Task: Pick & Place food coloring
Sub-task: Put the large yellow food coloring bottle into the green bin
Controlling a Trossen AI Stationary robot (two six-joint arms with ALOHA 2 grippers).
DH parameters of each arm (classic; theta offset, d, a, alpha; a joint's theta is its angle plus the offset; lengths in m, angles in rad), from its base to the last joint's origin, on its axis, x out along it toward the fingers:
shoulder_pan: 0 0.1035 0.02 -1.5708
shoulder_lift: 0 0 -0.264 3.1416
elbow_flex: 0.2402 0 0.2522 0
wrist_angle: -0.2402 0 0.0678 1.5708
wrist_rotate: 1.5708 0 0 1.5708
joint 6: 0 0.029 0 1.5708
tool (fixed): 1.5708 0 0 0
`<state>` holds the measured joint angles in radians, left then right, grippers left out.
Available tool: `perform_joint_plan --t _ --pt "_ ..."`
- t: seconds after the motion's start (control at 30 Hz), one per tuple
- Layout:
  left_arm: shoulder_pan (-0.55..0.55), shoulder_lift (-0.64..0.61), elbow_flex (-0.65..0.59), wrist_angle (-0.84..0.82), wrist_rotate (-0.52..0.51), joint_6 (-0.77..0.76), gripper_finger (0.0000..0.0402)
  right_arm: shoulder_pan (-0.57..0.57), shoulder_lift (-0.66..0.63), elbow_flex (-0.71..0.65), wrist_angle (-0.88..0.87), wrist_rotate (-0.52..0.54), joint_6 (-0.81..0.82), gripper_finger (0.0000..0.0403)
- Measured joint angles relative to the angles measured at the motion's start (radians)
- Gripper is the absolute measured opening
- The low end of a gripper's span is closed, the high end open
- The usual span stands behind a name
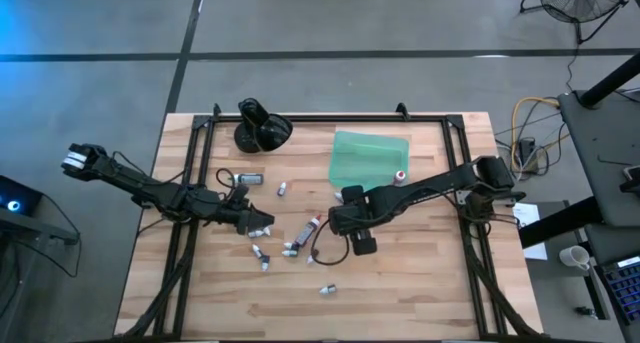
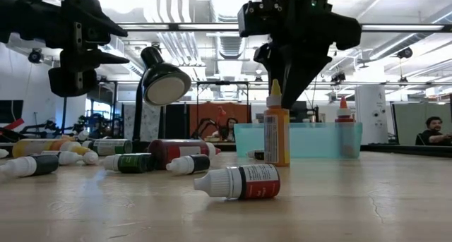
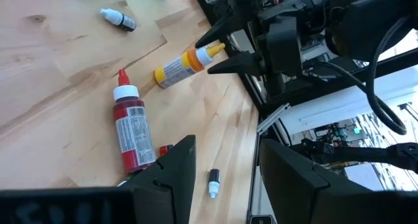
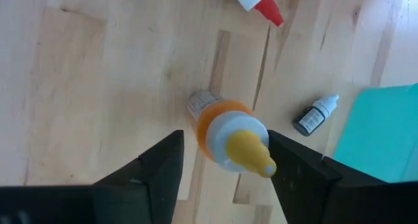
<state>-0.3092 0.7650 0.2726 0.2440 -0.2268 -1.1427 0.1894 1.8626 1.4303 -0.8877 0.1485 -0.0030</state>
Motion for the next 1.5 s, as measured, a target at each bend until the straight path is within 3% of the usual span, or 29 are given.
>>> perform_joint_plan --t 0.73,1.2,1.37,1.5 --pt "0.000 0.000 0.000 0.000 -0.004 0.006 0.0140 -0.003 0.001 0.023 -0.017 0.005 0.003 0.0186" --pt "0.000 0.000 0.000 -0.007 -0.004 0.007 0.0140 -0.003 -0.002 0.023 -0.025 0.011 0.024 0.0101" --pt "0.000 0.000 0.000 -0.008 -0.004 0.007 0.0140 -0.008 -0.023 0.097 -0.230 0.019 0.118 0.0100" --pt "0.000 0.000 0.000 -0.008 -0.004 0.007 0.0140 -0.028 -0.086 0.198 -0.447 0.115 0.218 0.0101"
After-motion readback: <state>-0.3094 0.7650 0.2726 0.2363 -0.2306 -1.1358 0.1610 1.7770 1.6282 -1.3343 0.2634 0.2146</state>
